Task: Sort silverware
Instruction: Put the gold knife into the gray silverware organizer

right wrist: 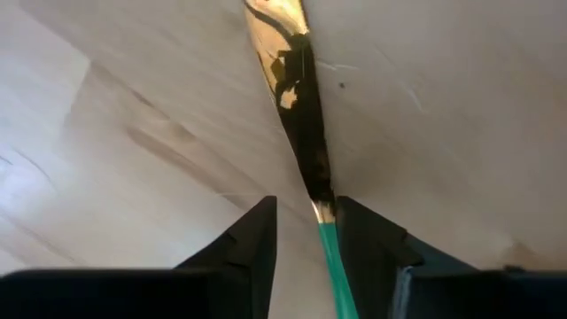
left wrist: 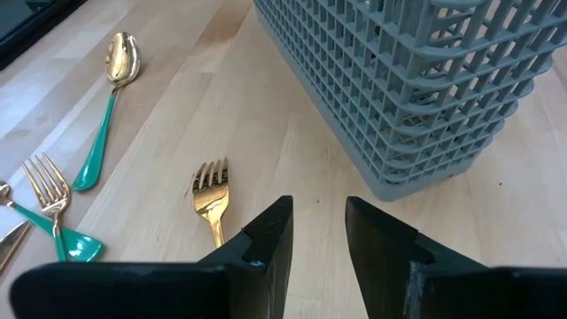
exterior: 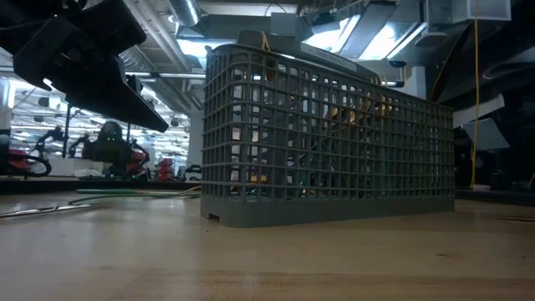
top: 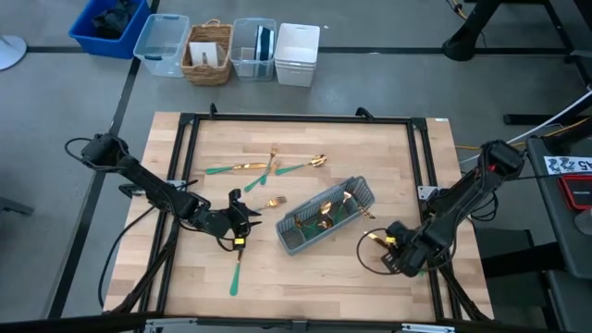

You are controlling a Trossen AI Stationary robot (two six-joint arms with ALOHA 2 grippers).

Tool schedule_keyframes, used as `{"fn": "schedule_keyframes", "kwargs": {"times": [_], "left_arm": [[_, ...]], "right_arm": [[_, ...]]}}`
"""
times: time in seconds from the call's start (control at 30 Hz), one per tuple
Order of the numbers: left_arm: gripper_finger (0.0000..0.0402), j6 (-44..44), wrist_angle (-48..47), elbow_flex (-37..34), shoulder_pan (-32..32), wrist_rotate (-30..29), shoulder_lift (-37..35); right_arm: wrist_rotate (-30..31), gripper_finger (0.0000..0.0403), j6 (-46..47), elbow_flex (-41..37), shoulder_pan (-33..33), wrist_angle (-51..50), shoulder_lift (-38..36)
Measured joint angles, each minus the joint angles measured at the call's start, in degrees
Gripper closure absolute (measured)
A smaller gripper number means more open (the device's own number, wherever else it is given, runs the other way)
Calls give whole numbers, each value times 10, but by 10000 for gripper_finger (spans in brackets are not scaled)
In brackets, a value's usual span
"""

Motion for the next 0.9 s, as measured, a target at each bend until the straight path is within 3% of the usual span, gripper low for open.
{"fn": "schedule_keyframes", "kwargs": {"times": [0.43,0.67,0.9], "left_arm": [[302,-4,0,0,0,0,0],[302,-4,0,0,0,0,0],[302,-4,-1,0,0,0,0]], "right_arm": [[5,281,-75,3,0,-3,44],[22,288,11,3,-7,-26,57],[-1,340,50,3,-31,-41,57]]}}
